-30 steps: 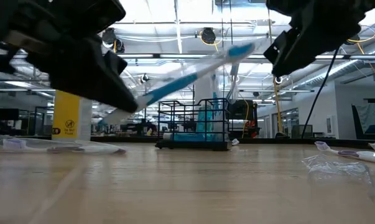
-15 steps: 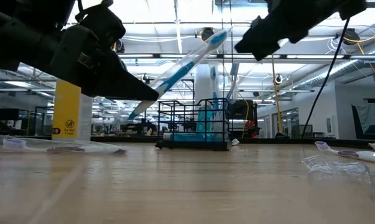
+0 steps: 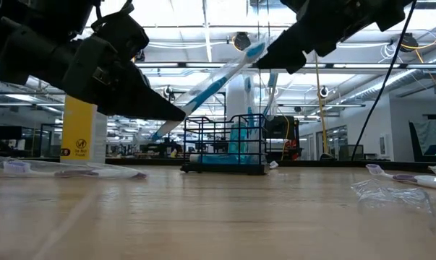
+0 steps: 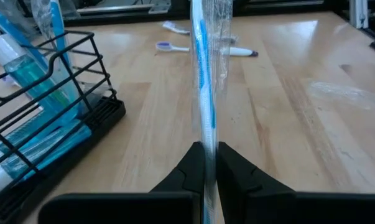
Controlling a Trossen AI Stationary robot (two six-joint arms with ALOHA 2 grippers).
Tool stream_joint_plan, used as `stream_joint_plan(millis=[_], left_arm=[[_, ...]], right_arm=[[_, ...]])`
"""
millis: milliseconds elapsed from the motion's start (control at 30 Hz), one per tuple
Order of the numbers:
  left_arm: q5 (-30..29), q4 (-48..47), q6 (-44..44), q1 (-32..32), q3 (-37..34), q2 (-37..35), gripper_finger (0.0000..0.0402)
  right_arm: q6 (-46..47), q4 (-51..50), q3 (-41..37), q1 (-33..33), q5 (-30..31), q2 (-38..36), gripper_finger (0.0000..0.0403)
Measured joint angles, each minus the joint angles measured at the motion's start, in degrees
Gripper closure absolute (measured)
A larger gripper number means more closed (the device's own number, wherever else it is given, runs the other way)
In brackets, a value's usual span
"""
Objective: Pick & Place toothbrushing station
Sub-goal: Put the blue toothbrush into the wire organizer
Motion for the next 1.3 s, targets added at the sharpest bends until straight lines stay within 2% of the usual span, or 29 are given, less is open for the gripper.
stream_joint_plan(millis=[900, 1300], left_arm=[[1.8, -0.1, -0.8, 1.1, 0.0, 0.0, 0.0384], [1.9, 0.0, -0.8, 1.1, 0.0, 0.0, 0.0384]], right_arm=[[1.5, 2.6, 0.1, 2.2, 1.5, -0.7, 0.0204], [0.5, 4.0, 0.1, 1.7, 3.1, 2.3, 0.0204]])
